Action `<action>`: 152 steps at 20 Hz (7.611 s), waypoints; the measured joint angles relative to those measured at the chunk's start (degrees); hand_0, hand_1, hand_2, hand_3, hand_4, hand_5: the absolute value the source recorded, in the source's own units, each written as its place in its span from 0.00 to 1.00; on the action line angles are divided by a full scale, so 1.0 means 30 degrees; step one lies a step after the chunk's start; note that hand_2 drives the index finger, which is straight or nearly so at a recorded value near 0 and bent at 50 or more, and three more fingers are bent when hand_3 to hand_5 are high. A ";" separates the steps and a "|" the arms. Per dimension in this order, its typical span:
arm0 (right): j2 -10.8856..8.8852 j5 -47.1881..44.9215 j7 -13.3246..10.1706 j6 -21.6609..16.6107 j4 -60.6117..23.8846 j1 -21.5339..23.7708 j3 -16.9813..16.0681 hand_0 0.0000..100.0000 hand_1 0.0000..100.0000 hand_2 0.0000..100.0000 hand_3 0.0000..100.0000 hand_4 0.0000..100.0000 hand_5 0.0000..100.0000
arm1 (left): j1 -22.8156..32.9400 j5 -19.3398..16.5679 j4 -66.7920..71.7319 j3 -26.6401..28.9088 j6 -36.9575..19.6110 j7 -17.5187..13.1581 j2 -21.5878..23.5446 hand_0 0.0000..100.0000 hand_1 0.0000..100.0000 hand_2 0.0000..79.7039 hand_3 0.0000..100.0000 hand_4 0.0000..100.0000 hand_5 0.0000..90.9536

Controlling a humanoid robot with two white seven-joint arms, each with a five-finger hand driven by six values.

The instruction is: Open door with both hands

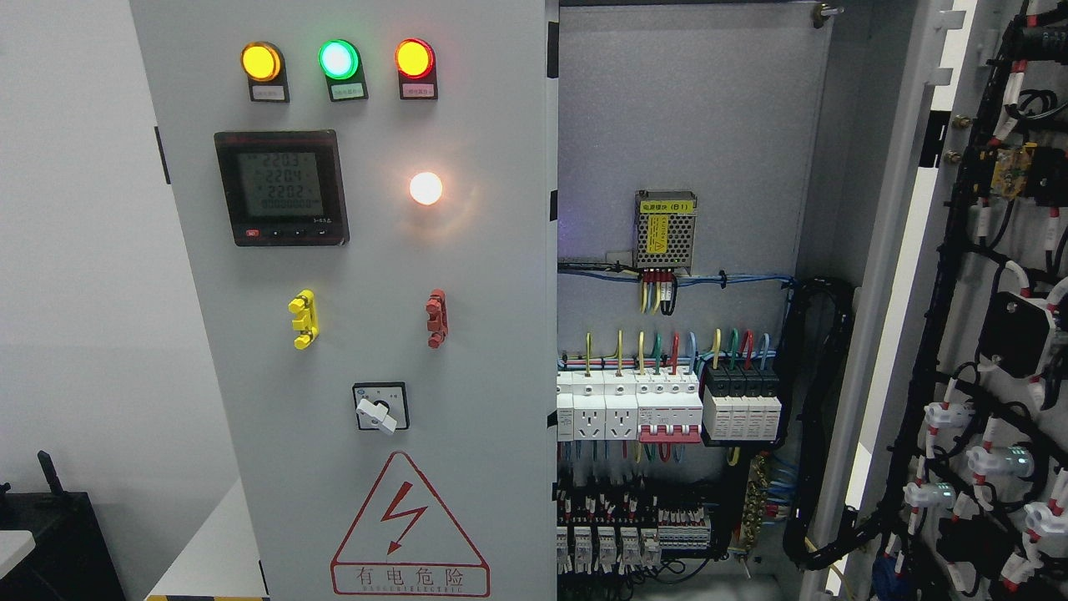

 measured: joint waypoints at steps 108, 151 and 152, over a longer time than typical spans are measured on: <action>-0.0116 -0.3667 0.0079 0.6550 0.4413 -2.3226 0.4821 0.00 0.00 0.00 0.00 0.00 0.00 | 0.0000 0.0000 0.0000 0.0001 0.0110 -0.0003 -0.0002 0.00 0.00 0.00 0.00 0.04 0.00; -0.0296 -0.5937 0.1130 0.7092 0.6461 -2.5886 0.5993 0.00 0.00 0.00 0.00 0.00 0.00 | 0.0001 0.0000 0.0000 0.0001 0.0117 -0.0004 -0.0002 0.00 0.00 0.00 0.00 0.04 0.00; -0.0302 -0.6004 0.1176 0.7118 0.6485 -2.5912 0.5998 0.00 0.00 0.00 0.00 0.00 0.00 | 0.0000 0.0000 0.0000 0.0001 0.0117 -0.0003 -0.0003 0.00 0.00 0.00 0.00 0.04 0.00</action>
